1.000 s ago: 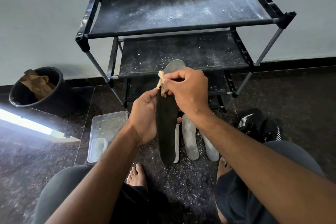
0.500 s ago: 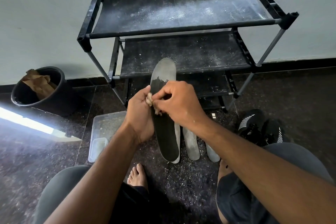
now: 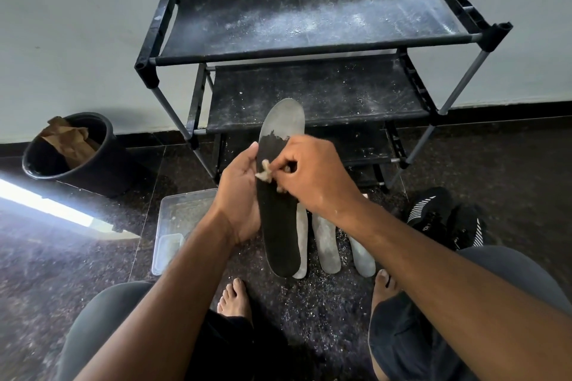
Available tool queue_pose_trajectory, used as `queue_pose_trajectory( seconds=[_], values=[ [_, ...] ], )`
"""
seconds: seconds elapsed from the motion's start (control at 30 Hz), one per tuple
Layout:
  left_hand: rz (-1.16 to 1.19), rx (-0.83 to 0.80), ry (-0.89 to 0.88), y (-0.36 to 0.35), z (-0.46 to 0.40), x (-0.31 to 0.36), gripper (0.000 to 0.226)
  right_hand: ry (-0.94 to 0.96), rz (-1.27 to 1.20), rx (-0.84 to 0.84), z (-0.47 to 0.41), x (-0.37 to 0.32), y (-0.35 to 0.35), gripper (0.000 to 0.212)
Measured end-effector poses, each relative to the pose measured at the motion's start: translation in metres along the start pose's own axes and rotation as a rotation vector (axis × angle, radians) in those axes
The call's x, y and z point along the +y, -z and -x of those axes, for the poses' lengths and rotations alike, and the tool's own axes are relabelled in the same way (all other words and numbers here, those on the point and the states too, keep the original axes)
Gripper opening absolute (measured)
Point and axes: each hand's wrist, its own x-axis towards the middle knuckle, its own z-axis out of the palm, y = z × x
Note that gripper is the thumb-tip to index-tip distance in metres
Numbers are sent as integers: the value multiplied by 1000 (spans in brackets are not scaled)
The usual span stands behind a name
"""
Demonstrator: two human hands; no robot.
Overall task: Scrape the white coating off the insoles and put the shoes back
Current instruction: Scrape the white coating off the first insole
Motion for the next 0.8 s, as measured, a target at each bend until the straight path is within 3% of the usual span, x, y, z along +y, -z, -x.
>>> queue_pose_trajectory(
  seconds=[0.1, 0.27, 0.33, 0.53, 0.7, 0.8],
  values=[
    [-7, 18, -5, 3, -1, 0, 60, 6, 7, -140, 3, -3, -1, 2],
    [20, -52, 62, -4, -1, -5, 64, -31, 17, 131, -7, 6, 10, 5],
    [18, -57, 74, -3, -2, -5, 65, -23, 25, 166, -6, 5, 8, 5],
    [-19, 43, 11, 4, -4, -1, 58, 66, -4, -122, 4, -5, -2, 6],
    [48, -14, 34, 1, -4, -2, 63, 42, 25, 70, -1, 4, -1, 5],
    [20, 0, 30, 0, -3, 1, 65, 74, -42, 19, 7, -3, -9, 4]
  ],
)
